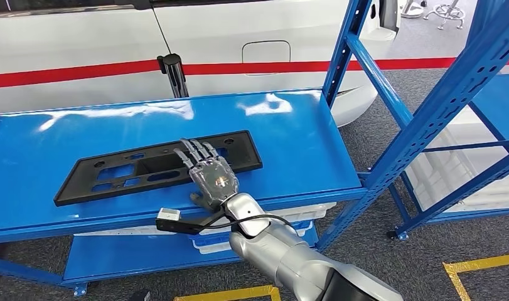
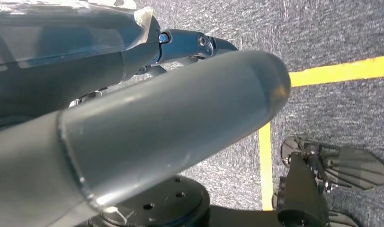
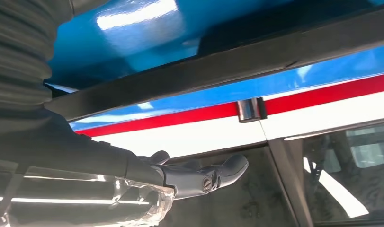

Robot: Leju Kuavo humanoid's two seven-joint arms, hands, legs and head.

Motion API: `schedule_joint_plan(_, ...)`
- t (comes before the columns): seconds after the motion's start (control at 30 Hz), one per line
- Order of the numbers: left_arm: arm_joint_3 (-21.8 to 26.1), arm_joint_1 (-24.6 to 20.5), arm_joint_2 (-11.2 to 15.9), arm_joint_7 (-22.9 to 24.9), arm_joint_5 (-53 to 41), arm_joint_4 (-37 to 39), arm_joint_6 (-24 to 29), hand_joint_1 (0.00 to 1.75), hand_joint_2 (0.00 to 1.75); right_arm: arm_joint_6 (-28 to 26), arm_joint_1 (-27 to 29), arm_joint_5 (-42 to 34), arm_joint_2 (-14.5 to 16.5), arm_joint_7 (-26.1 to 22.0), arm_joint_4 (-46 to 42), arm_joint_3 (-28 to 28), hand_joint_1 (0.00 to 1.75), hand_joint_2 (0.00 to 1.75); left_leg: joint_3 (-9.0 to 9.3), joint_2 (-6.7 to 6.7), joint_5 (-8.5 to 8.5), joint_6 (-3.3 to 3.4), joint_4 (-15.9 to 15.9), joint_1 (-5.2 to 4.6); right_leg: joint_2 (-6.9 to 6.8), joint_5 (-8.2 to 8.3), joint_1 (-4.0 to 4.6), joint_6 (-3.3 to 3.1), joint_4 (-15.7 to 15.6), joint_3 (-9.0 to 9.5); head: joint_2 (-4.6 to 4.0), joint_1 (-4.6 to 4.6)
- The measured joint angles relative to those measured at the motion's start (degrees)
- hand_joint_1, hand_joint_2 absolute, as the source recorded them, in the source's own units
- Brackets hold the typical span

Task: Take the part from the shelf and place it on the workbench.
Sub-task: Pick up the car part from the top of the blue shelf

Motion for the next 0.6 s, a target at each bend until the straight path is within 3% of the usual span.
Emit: schedule_joint_plan(0.6,0.0,2.4,-2.3,0.0,-2.0,0.7,-0.3,0.00,0.00,-0.8,2.1,19.4,-1.1,9.7,0.1,-10.8,0.00,1.75,0.15,0.00,-0.01,0.00,0.0,0.00,0.00,0.00,0.00,0.00,0.0,0.11,0.00,-0.01)
